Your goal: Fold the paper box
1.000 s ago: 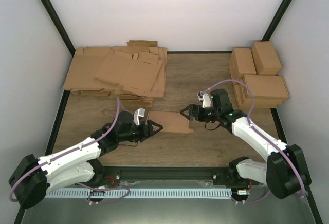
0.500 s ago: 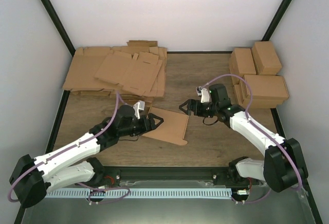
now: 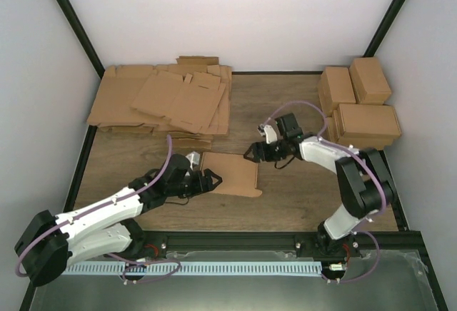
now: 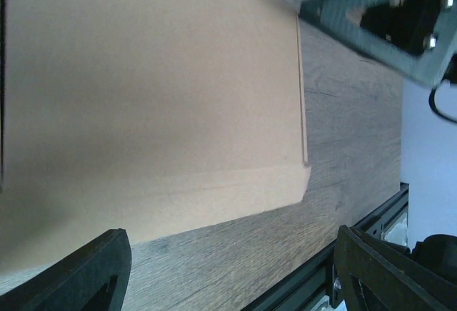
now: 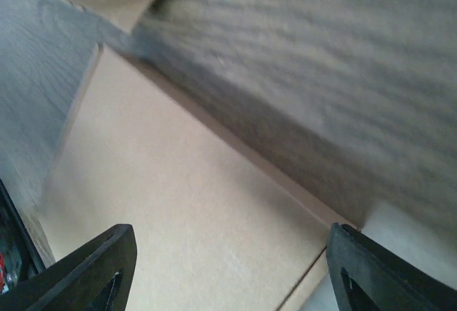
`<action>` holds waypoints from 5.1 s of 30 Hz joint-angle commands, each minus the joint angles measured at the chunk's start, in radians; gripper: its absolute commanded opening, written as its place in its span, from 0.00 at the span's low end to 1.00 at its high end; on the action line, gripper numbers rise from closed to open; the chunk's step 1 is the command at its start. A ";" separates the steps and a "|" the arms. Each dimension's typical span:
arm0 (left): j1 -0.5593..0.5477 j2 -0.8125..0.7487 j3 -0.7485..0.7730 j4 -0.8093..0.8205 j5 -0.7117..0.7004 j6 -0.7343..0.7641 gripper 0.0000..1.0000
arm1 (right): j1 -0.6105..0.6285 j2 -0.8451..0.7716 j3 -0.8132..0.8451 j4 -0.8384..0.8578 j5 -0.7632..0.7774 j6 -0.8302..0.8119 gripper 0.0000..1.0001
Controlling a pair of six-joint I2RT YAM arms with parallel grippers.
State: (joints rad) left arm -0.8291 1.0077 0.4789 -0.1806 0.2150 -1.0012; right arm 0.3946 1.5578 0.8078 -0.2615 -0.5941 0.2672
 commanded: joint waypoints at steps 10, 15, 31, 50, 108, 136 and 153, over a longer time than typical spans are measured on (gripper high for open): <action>0.004 -0.041 -0.034 -0.009 0.033 -0.004 0.80 | 0.008 0.278 0.226 0.012 -0.175 -0.172 0.67; 0.005 -0.040 -0.049 -0.022 0.030 0.008 0.80 | 0.008 0.246 0.219 0.028 -0.177 -0.170 0.68; 0.005 -0.119 0.026 -0.158 -0.002 0.020 0.80 | 0.007 0.128 -0.115 0.256 -0.222 -0.036 0.50; -0.016 -0.176 -0.008 -0.209 0.224 -0.050 0.82 | 0.010 -0.037 -0.238 0.277 -0.285 0.035 0.47; 0.099 -0.370 -0.208 -0.140 0.136 -0.194 0.47 | 0.029 0.104 -0.235 0.234 -0.142 0.050 0.18; 0.307 0.152 -0.298 0.414 0.302 -0.106 0.04 | -0.071 0.110 -0.273 0.313 -0.327 0.076 0.07; 0.223 0.488 -0.175 0.737 0.346 -0.134 0.04 | -0.128 0.134 -0.277 0.304 -0.325 0.084 0.07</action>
State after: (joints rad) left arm -0.5686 1.4437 0.2531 0.4335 0.5457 -1.1282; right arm 0.2718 1.6657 0.5476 0.0692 -0.9745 0.3553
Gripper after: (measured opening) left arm 0.038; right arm 0.067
